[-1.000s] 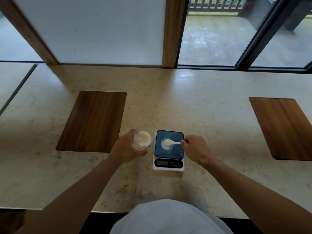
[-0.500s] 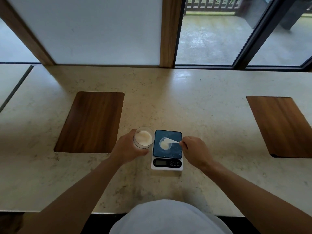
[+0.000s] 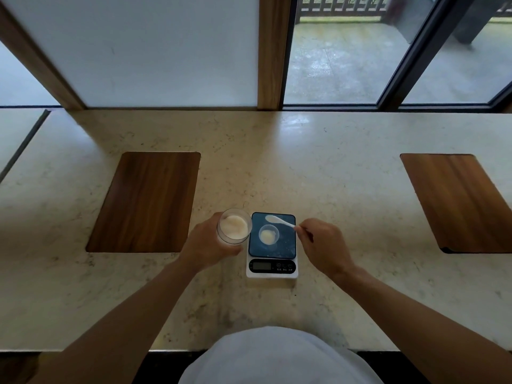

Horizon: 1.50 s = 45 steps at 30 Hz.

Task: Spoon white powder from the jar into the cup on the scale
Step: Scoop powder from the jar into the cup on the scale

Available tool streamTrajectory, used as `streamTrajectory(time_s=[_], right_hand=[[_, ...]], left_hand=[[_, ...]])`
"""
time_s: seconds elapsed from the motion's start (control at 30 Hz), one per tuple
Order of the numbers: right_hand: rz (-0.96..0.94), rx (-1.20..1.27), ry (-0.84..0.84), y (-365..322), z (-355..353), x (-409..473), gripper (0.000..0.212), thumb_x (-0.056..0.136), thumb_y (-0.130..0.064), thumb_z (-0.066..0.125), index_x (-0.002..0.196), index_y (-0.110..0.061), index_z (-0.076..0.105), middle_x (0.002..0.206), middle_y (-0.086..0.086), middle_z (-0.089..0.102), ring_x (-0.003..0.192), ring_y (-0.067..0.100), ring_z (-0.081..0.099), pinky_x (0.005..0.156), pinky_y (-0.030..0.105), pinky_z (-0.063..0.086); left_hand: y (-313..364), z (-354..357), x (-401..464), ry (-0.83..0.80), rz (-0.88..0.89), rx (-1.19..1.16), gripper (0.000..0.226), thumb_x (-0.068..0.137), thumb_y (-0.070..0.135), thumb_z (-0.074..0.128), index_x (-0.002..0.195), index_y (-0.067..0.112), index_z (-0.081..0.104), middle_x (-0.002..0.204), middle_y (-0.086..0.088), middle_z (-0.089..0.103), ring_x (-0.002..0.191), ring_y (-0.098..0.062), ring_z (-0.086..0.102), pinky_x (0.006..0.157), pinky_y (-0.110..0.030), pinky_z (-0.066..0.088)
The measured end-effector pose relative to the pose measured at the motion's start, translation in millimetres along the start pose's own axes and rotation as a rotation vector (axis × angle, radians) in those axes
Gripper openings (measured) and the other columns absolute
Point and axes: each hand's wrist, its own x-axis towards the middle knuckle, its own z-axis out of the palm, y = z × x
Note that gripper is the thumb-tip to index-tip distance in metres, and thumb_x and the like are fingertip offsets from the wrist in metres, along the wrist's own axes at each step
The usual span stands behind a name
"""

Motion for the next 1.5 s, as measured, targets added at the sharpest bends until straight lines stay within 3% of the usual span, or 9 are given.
streamTrajectory(time_s=[0.1,0.2,0.4,0.5,0.6,0.73,1.0,1.5], right_hand=[[0.039,0.123,0.090,-8.4,-5.3,8.4,0.015,0.095,-0.019,0.064,0.086,-0.008,0.071,0.073,0.001,0.069,0.059,0.011,0.060,0.053,0.011,0.043],[-0.039,0.199,0.092,-22.6,-11.9,14.2,0.018,0.094,-0.022,0.062,0.090,-0.008,0.071,0.077,0.001,0.071,0.063,0.009,0.061,0.056,0.007,0.043],[-0.208,0.172,-0.018,-49.9,-6.8,15.7,0.012,0.093,-0.019,0.066,0.088,-0.008,0.069,0.076,0.003,0.069,0.059,0.011,0.058,0.053,0.016,0.047],[-0.274,0.104,-0.066,-55.9,-1.5,17.4,0.015,0.094,-0.016,0.063,0.087,-0.005,0.069,0.076,0.006,0.068,0.058,0.018,0.057,0.053,0.031,0.052],[-0.316,0.047,-0.088,-58.7,1.8,20.6,0.019,0.095,-0.017,0.061,0.086,-0.003,0.068,0.076,0.007,0.066,0.057,0.019,0.055,0.052,0.033,0.050],[-0.347,-0.013,-0.125,-59.8,5.2,24.5,0.021,0.097,-0.019,0.058,0.087,-0.004,0.067,0.078,0.008,0.067,0.058,0.019,0.057,0.055,0.038,0.054],[-0.357,-0.086,-0.173,-59.6,6.9,29.2,0.023,0.098,-0.021,0.054,0.086,-0.005,0.065,0.075,0.007,0.065,0.057,0.019,0.056,0.054,0.039,0.055],[-0.137,-0.086,-0.282,-57.2,10.5,37.4,0.030,0.097,-0.021,0.053,0.075,-0.008,0.068,0.068,0.003,0.064,0.055,0.016,0.056,0.052,0.032,0.047]], left_hand=[[0.5,-1.6,-0.7,-0.002,-0.012,0.003,0.085,0.058,0.054,0.087,0.133,0.033,0.053,0.113,0.018,0.064,0.098,-0.008,0.062,0.076,-0.011,0.040],[0.1,-1.8,-1.4,-0.005,-0.015,0.030,0.086,0.056,0.061,0.083,0.132,0.036,0.052,0.112,0.021,0.061,0.097,-0.007,0.061,0.077,-0.012,0.040],[-0.4,-0.6,1.3,-0.051,0.004,0.075,0.090,0.060,0.061,0.084,0.138,0.035,0.048,0.124,0.015,0.064,0.104,-0.010,0.062,0.091,-0.028,0.054],[1.1,-1.0,1.0,-0.039,0.030,0.080,0.089,0.063,0.055,0.088,0.139,0.030,0.050,0.122,0.011,0.065,0.100,-0.012,0.062,0.087,-0.024,0.051],[4.5,-3.2,-1.8,-0.018,0.054,0.084,0.089,0.063,0.053,0.090,0.139,0.030,0.050,0.115,0.017,0.061,0.095,-0.011,0.062,0.079,-0.015,0.043],[9.0,-5.9,-3.2,-0.023,0.065,0.088,0.090,0.062,0.051,0.091,0.139,0.030,0.051,0.115,0.018,0.060,0.096,-0.010,0.062,0.082,-0.021,0.047],[14.7,-7.7,-2.0,-0.029,0.098,0.086,0.088,0.062,0.049,0.091,0.138,0.029,0.052,0.114,0.016,0.064,0.095,-0.010,0.063,0.080,-0.016,0.045],[20.1,-4.5,2.9,-0.086,0.149,0.114,0.088,0.065,0.051,0.090,0.141,0.027,0.051,0.124,0.007,0.068,0.105,-0.016,0.067,0.092,-0.036,0.057]])
